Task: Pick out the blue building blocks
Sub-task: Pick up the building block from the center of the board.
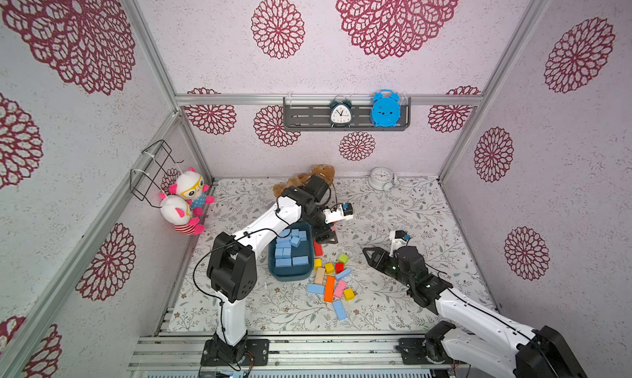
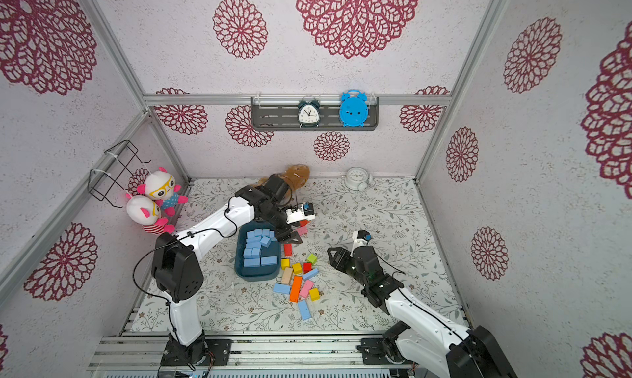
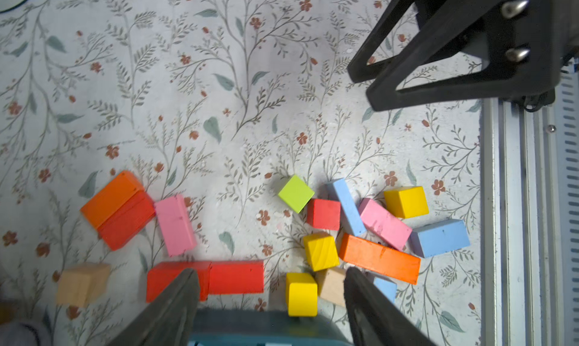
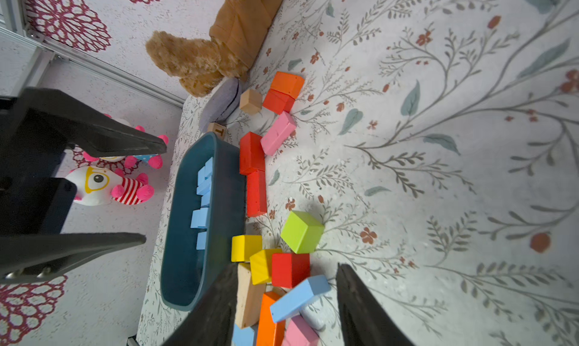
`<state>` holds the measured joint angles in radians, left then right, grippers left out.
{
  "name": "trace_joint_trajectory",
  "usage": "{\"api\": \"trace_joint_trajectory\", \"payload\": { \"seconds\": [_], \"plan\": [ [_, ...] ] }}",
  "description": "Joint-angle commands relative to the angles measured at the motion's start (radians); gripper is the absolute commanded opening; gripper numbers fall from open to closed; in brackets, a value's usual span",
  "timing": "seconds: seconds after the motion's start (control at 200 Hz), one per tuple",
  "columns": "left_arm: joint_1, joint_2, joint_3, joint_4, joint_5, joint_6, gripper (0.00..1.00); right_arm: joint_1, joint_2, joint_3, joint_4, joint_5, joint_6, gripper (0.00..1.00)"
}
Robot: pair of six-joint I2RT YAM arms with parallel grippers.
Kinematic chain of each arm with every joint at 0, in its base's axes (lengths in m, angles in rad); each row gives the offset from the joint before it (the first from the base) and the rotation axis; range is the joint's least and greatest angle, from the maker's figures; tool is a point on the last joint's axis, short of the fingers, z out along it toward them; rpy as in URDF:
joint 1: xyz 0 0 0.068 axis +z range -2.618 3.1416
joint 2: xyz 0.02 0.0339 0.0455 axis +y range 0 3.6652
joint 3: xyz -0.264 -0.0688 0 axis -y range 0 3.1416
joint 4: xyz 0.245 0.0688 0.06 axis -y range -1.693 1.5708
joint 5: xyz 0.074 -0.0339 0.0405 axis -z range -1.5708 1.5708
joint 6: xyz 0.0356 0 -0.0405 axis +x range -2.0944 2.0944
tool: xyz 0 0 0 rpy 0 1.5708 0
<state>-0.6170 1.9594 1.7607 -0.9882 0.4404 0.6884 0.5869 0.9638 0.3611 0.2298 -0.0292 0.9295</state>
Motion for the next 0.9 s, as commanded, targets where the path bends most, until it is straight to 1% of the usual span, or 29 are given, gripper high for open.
{"api": "trace_joint_trajectory", "payload": {
  "seconds": [0.0,0.13,0.255,0.345,0.575,0.765,0.85,0.896],
  "plan": [
    [-0.051,0.079,0.018,-0.009,0.002,0.03,0.78,0.016,-0.065,-0.033,0.004,0.042,0.039,0.53],
    [-0.097,0.132,0.057,0.005,-0.004,0.04,0.79,0.074,-0.155,-0.074,-0.015,0.106,0.067,0.53],
    [-0.126,0.179,0.098,0.001,0.017,0.027,0.8,0.159,-0.233,-0.113,-0.033,0.222,0.083,0.53],
    [-0.137,0.199,0.103,0.016,0.032,0.003,0.8,0.177,-0.266,-0.135,-0.039,0.262,0.085,0.53],
    [-0.149,0.231,0.106,0.047,0.05,-0.051,0.83,0.182,-0.305,-0.191,-0.005,0.293,0.081,0.54],
    [-0.151,0.27,0.132,0.05,0.055,-0.087,0.85,0.199,-0.329,-0.314,0.161,0.284,0.144,0.54],
    [-0.153,0.286,0.132,0.053,0.05,-0.104,0.85,0.21,-0.349,-0.337,0.158,0.3,0.151,0.53],
    [-0.157,0.295,0.124,0.057,0.025,-0.117,0.85,0.216,-0.363,-0.348,0.144,0.314,0.156,0.54]
  ]
}}
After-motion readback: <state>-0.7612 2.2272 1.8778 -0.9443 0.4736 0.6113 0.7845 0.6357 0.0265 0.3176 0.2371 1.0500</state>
